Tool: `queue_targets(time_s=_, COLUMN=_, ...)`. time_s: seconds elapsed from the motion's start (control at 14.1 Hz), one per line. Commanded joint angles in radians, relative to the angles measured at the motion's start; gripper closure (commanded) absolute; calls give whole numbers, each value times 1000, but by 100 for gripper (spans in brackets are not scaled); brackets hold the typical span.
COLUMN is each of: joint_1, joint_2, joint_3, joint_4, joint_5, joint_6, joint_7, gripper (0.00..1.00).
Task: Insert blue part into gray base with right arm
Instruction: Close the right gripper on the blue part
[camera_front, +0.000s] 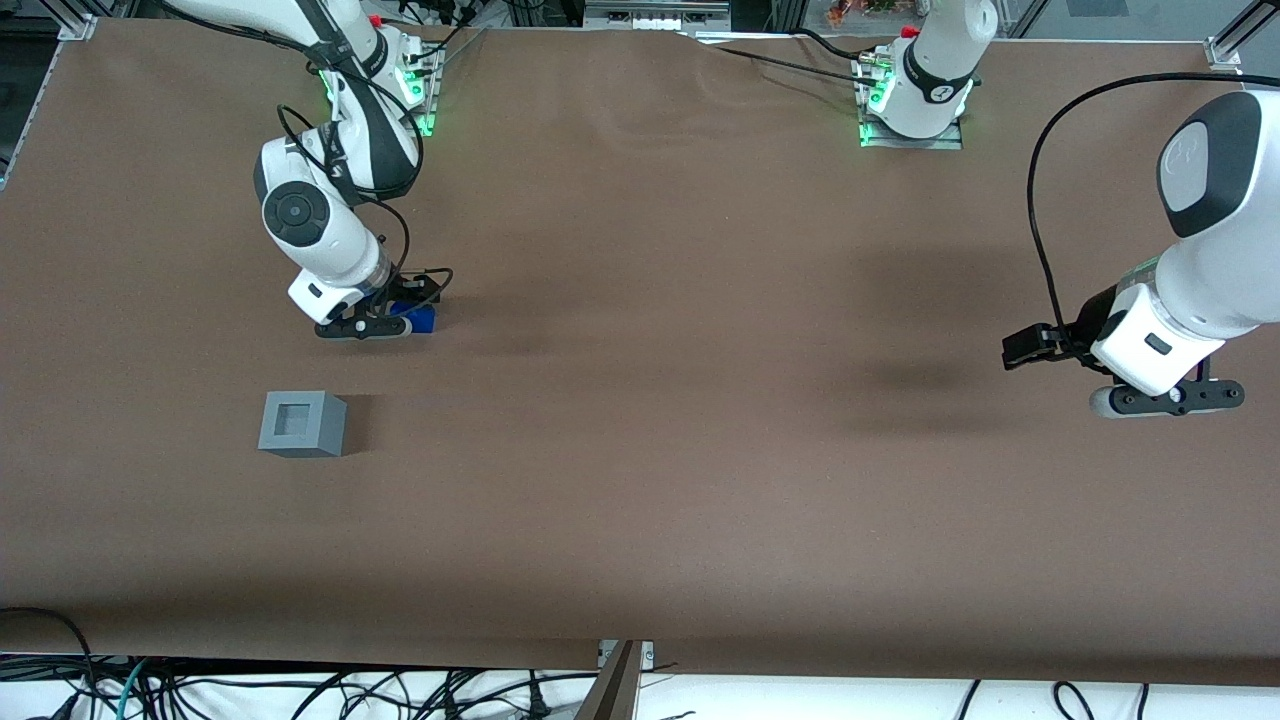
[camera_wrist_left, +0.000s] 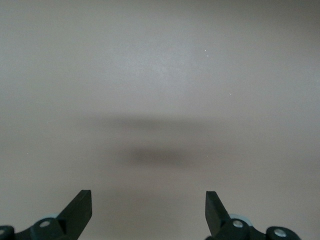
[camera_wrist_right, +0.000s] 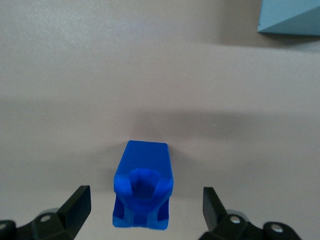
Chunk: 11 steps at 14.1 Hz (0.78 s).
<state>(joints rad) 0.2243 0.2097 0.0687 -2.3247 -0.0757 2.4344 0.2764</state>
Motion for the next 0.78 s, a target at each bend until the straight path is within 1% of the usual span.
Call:
queue_targets(time_s=0.0, joint_1=6, joint_2=19, joint_3=-3, joint_4=-19, joint_5=-29, joint_6=58, joint_7=23, gripper=1)
queue_targets(time_s=0.42, joint_1=6, joint_2=46, joint_3=-3, joint_4=-18, joint_5=-29, joint_6=72, joint_7=23, gripper=2)
queue_targets(time_s=0.5, joint_1=6, joint_2=48, joint_3=-3, joint_4=-18, joint_5=-29, joint_6=74, joint_7=23, gripper=4)
queue_targets(time_s=0.57, joint_1=6, joint_2=48, joint_3=-4, joint_4=-18, joint_5=-32, joint_6=74, joint_7=21, gripper=17)
queue_targets(time_s=0.64, joint_1=6, joint_2=48, joint_3=-3, joint_4=-18, joint_5=-38, joint_6=74, joint_7=21, gripper=33)
queue_targets(time_s=0.71, joint_1=6, joint_2=49, joint_3=-3, joint_4=-18, joint_5=-45, joint_6=74, joint_7=21, gripper=45)
